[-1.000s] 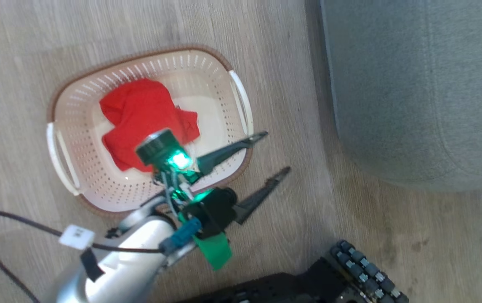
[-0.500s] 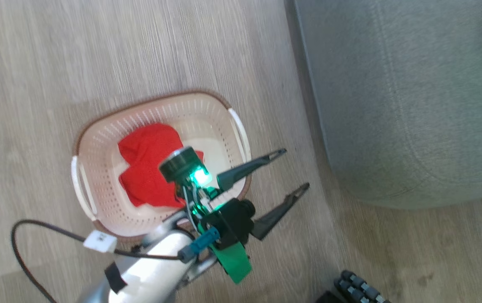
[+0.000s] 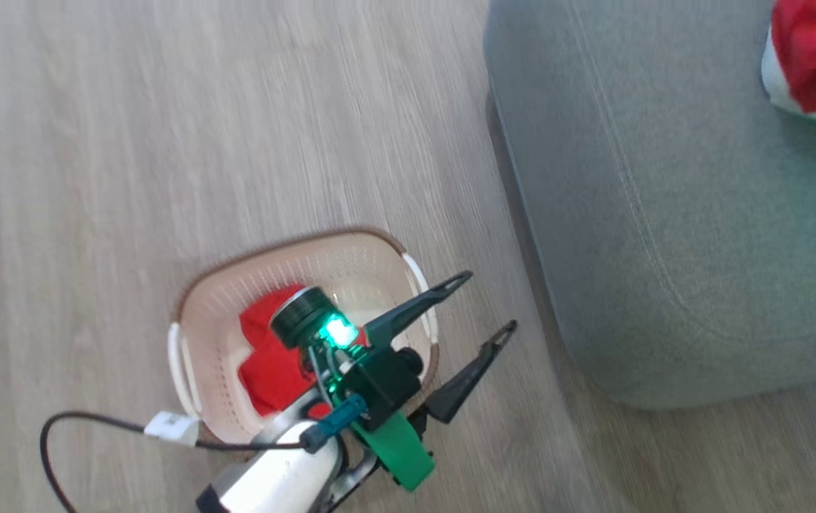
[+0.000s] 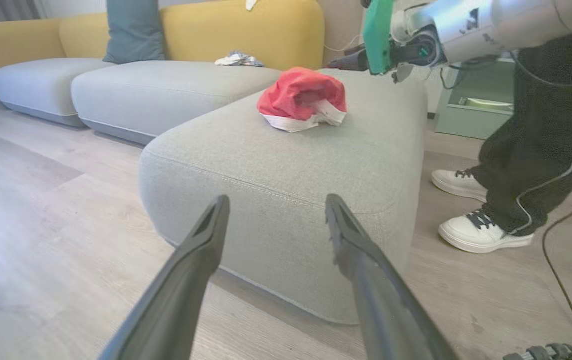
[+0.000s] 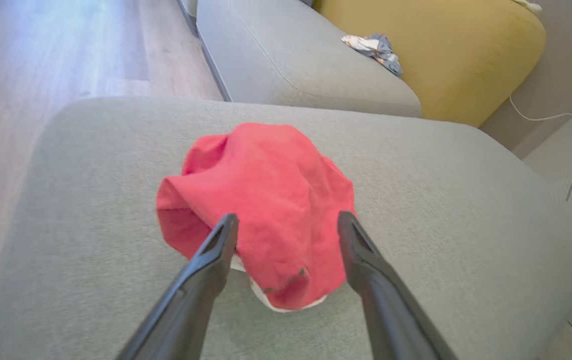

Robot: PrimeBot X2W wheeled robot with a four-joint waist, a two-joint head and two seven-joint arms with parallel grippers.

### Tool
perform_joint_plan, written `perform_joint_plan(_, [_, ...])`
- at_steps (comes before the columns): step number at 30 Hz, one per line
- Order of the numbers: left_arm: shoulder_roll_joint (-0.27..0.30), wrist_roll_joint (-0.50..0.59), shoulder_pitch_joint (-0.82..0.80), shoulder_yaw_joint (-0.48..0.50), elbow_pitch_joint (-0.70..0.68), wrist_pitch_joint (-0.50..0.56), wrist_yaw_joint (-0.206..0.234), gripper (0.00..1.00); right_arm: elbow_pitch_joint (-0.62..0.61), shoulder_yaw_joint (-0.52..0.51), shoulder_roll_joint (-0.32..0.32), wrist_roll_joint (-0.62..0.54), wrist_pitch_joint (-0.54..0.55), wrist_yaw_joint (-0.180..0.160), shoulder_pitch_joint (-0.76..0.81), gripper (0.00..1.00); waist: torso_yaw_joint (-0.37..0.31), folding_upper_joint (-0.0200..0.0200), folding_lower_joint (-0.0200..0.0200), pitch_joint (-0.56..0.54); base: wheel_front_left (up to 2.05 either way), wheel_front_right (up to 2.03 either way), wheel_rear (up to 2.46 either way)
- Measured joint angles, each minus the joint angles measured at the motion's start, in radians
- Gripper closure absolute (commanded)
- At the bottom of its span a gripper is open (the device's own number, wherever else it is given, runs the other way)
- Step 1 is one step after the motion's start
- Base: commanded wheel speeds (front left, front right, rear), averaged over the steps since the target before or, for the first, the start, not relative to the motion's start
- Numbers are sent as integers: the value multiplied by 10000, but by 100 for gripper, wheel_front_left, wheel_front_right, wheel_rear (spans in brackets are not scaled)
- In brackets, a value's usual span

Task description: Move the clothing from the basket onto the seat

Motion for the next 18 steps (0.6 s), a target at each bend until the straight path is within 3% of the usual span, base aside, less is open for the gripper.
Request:
perform_joint_plan(5, [-257,0,666,677,69,0,0,0,-1544,926,466,1187,-2,0,1196,0,279,0,0,-761,0,0,0])
perform_joint_plan(11, [-631,-554,1133,1894,-17,0,2,0,-4621,2186,518,2771,-17,0,3035,0,788,0,0,-1399,0,0,0])
perform_joint_plan(18, [-759,-366,1226,3221,-123,0,134,0,-8027,2545,516,3958,-35,-2,5031,0,1485,0,0,-1759,0,0,0])
